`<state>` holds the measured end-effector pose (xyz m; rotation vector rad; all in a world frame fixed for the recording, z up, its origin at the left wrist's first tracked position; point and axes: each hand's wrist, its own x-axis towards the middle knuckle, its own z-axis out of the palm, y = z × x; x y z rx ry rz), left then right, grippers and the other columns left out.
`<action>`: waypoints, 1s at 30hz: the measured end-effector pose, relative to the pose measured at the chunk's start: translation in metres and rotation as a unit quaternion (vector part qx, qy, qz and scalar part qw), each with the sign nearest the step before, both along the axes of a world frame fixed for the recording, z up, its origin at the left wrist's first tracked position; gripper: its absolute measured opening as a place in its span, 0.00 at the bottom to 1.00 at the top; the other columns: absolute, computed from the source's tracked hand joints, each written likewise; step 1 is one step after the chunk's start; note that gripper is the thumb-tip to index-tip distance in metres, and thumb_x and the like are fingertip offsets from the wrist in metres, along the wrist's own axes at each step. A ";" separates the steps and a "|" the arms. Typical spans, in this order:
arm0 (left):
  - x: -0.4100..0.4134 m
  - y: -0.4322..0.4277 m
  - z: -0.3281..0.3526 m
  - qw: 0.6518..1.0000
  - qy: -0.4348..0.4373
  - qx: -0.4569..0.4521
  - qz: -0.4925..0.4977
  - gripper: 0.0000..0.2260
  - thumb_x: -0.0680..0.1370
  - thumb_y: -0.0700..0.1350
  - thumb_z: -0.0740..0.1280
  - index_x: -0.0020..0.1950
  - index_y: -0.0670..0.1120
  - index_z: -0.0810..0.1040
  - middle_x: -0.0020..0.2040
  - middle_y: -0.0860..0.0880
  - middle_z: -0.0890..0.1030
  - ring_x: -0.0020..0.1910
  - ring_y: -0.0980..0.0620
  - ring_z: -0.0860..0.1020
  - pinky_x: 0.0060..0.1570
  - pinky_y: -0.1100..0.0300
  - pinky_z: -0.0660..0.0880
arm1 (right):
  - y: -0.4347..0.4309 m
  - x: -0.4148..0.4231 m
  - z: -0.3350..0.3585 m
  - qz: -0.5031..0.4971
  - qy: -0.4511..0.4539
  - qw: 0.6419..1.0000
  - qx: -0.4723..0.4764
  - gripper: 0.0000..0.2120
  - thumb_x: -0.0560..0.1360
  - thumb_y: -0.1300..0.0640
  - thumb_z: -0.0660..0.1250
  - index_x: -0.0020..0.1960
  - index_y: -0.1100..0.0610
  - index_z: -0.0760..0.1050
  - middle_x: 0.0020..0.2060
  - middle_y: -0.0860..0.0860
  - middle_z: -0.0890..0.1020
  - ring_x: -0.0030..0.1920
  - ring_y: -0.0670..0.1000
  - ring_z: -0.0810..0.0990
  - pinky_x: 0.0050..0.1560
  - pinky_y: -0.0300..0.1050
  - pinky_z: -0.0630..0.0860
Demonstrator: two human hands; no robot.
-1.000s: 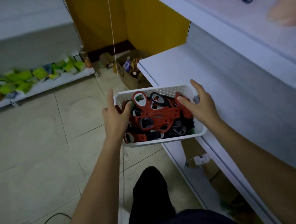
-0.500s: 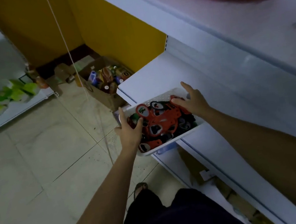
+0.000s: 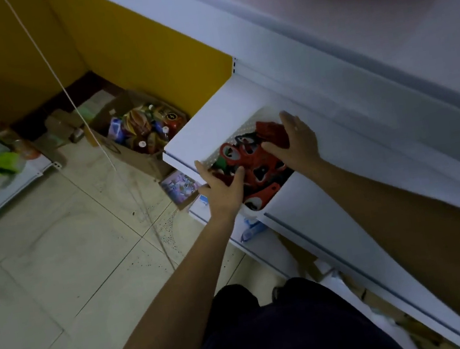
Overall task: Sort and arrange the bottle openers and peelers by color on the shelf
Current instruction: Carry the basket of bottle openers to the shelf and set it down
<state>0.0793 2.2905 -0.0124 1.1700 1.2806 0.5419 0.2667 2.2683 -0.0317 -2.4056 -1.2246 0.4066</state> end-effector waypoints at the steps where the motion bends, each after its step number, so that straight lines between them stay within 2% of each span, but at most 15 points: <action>1: -0.005 0.004 -0.002 1.000 0.014 0.016 -0.001 0.41 0.76 0.53 0.66 0.77 0.49 0.39 0.74 0.38 0.56 0.72 0.41 0.60 0.68 0.49 0.63 | -0.010 -0.010 -0.002 -0.007 -0.002 1.000 0.019 0.45 0.68 0.32 0.61 0.76 0.53 0.50 0.75 0.57 0.54 0.74 0.57 0.54 0.73 0.58 0.53; 4: -0.016 0.017 -0.006 0.998 0.053 0.037 -0.016 0.38 0.79 0.51 0.63 0.77 0.47 0.39 0.75 0.37 0.54 0.74 0.43 0.56 0.70 0.46 0.60 | -0.041 -0.053 -0.010 0.021 0.006 0.998 0.060 0.46 0.65 0.30 0.58 0.75 0.55 0.55 0.73 0.64 0.58 0.72 0.63 0.57 0.71 0.62 0.55; 7: -0.012 0.017 0.000 0.998 -0.018 0.026 -0.058 0.35 0.80 0.46 0.60 0.76 0.49 0.37 0.70 0.44 0.64 0.67 0.58 0.69 0.62 0.52 0.71 | -0.062 -0.096 -0.026 0.051 0.002 0.996 0.076 0.47 0.63 0.30 0.60 0.73 0.59 0.60 0.70 0.66 0.62 0.69 0.68 0.61 0.66 0.66 0.58; 10: -0.003 0.013 0.003 0.994 -0.040 0.031 -0.093 0.34 0.81 0.45 0.59 0.77 0.50 0.38 0.76 0.44 0.53 0.65 0.56 0.70 0.59 0.61 0.67 | -0.070 -0.105 -0.039 0.032 -0.001 0.996 0.088 0.43 0.65 0.33 0.61 0.71 0.59 0.61 0.67 0.68 0.66 0.67 0.70 0.65 0.61 0.69 0.63; 11: -0.003 0.012 0.003 0.992 -0.044 0.038 -0.110 0.33 0.81 0.45 0.59 0.77 0.50 0.38 0.77 0.45 0.52 0.63 0.58 0.71 0.58 0.63 0.65 | -0.071 -0.102 -0.038 0.023 0.013 0.995 0.098 0.43 0.66 0.35 0.62 0.72 0.59 0.60 0.69 0.68 0.63 0.68 0.70 0.62 0.63 0.67 0.61; 14: -0.003 0.018 -0.005 0.978 -0.052 0.062 -0.194 0.34 0.81 0.44 0.59 0.76 0.51 0.37 0.77 0.47 0.49 0.72 0.52 0.60 0.62 0.64 0.63 | -0.076 -0.083 -0.032 -0.006 0.053 0.992 0.114 0.46 0.66 0.39 0.69 0.74 0.58 0.54 0.74 0.64 0.51 0.74 0.64 0.49 0.69 0.56 0.53; 16: 0.000 0.024 -0.010 0.960 -0.069 0.081 -0.258 0.35 0.81 0.40 0.60 0.76 0.48 0.37 0.76 0.45 0.56 0.65 0.52 0.67 0.56 0.67 0.68 | -0.080 -0.066 -0.033 -0.021 0.049 0.989 0.137 0.47 0.65 0.42 0.72 0.74 0.55 0.51 0.74 0.65 0.47 0.74 0.64 0.48 0.69 0.56 0.53; 18: 0.009 0.032 -0.017 0.936 -0.040 0.137 -0.320 0.34 0.80 0.38 0.60 0.77 0.45 0.40 0.74 0.42 0.61 0.56 0.53 0.72 0.55 0.63 0.70 | -0.084 -0.049 -0.032 -0.043 0.070 0.986 0.143 0.48 0.65 0.44 0.74 0.72 0.51 0.46 0.74 0.64 0.43 0.74 0.62 0.45 0.70 0.58 0.53; 20: 0.024 0.043 -0.024 0.920 -0.002 0.184 -0.346 0.34 0.79 0.39 0.62 0.77 0.42 0.43 0.74 0.42 0.59 0.61 0.51 0.70 0.55 0.63 0.70 | -0.085 -0.036 -0.032 -0.082 0.112 0.980 0.141 0.52 0.66 0.49 0.76 0.73 0.48 0.39 0.74 0.60 0.38 0.75 0.57 0.40 0.72 0.53 0.50; 22: 0.041 0.050 -0.028 0.913 0.006 0.210 -0.351 0.35 0.78 0.38 0.64 0.76 0.40 0.44 0.73 0.42 0.61 0.62 0.54 0.69 0.53 0.66 0.70 | -0.083 -0.021 -0.036 -0.133 0.158 0.969 0.139 0.54 0.67 0.52 0.75 0.75 0.51 0.36 0.74 0.58 0.36 0.75 0.53 0.38 0.69 0.41 0.45; 24: 0.058 0.055 -0.034 0.914 0.011 0.208 -0.348 0.36 0.77 0.37 0.66 0.76 0.39 0.45 0.72 0.42 0.64 0.60 0.55 0.68 0.53 0.66 0.70 | -0.074 -0.010 -0.037 -0.154 0.188 0.959 0.145 0.58 0.63 0.46 0.77 0.76 0.52 0.38 0.75 0.58 0.43 0.75 0.54 0.45 0.69 0.44 0.44; 25: 0.065 0.058 -0.038 0.914 0.014 0.206 -0.350 0.36 0.77 0.38 0.66 0.76 0.40 0.46 0.71 0.40 0.66 0.61 0.53 0.70 0.54 0.63 0.71 | -0.070 -0.006 -0.038 -0.162 0.192 0.955 0.158 0.60 0.59 0.40 0.77 0.76 0.52 0.41 0.75 0.57 0.51 0.74 0.56 0.52 0.73 0.52 0.50; 27: 0.080 0.065 -0.045 0.912 0.028 0.205 -0.354 0.36 0.77 0.42 0.67 0.77 0.43 0.47 0.68 0.38 0.69 0.64 0.44 0.72 0.59 0.55 0.73 | -0.067 0.018 -0.062 -0.184 0.207 0.948 0.155 0.64 0.52 0.32 0.76 0.76 0.51 0.44 0.71 0.53 0.60 0.70 0.56 0.63 0.68 0.60 0.65; 29: 0.093 0.074 -0.050 0.904 0.057 0.211 -0.368 0.37 0.76 0.46 0.67 0.77 0.47 0.47 0.66 0.38 0.70 0.63 0.40 0.73 0.61 0.49 0.72 | -0.065 0.034 -0.068 -0.180 0.206 0.951 0.143 0.66 0.51 0.31 0.75 0.76 0.50 0.42 0.72 0.53 0.59 0.71 0.55 0.62 0.68 0.59 0.65; 30: 0.097 0.077 -0.049 0.899 0.066 0.217 -0.375 0.37 0.76 0.46 0.67 0.77 0.47 0.47 0.67 0.38 0.70 0.63 0.40 0.72 0.60 0.51 0.72 | -0.064 0.032 -0.053 -0.183 0.208 0.951 0.139 0.67 0.51 0.32 0.76 0.76 0.51 0.40 0.73 0.54 0.56 0.72 0.56 0.59 0.70 0.59 0.62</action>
